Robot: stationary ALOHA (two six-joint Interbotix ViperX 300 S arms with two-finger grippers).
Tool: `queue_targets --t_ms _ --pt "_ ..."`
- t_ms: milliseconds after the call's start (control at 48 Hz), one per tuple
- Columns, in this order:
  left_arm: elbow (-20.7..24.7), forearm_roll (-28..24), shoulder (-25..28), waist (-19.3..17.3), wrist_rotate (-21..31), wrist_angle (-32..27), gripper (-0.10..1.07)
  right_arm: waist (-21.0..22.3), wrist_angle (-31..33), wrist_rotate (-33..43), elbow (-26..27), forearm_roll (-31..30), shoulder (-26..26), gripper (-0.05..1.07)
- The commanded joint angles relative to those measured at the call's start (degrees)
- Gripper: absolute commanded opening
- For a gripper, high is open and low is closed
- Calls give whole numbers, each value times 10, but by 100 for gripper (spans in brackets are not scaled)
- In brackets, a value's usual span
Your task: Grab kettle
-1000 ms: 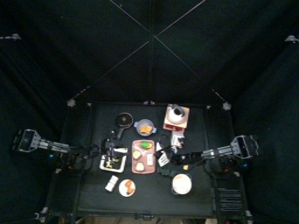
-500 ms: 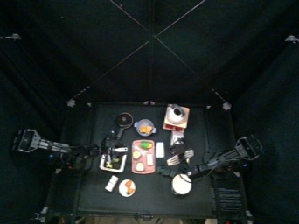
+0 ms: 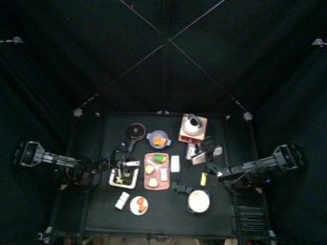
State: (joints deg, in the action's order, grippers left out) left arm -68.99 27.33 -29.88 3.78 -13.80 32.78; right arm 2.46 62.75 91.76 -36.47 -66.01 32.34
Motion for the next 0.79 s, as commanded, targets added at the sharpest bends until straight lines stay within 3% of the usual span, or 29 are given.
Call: queue_targets --t_ms 0,146,250,417,604,771 --pt "7 1 -1 1 0 2 78 104 -127 -20 -4 33 15 69" --pt "6 1 -1 1 -1 2 78 261 -301 -107 -28 123 -3 69" --pt "6 1 -1 1 -1 2 78 325 -348 -163 -36 160 -20 69" --pt "4 1 -1 1 -2 2 78 337 -350 -201 -39 161 -32 72" --pt "4 1 -1 0 -2 2 78 333 -359 -200 -46 154 -33 88" --pt "4 1 -1 -2 -1 2 78 333 -379 -200 -55 143 -52 89"
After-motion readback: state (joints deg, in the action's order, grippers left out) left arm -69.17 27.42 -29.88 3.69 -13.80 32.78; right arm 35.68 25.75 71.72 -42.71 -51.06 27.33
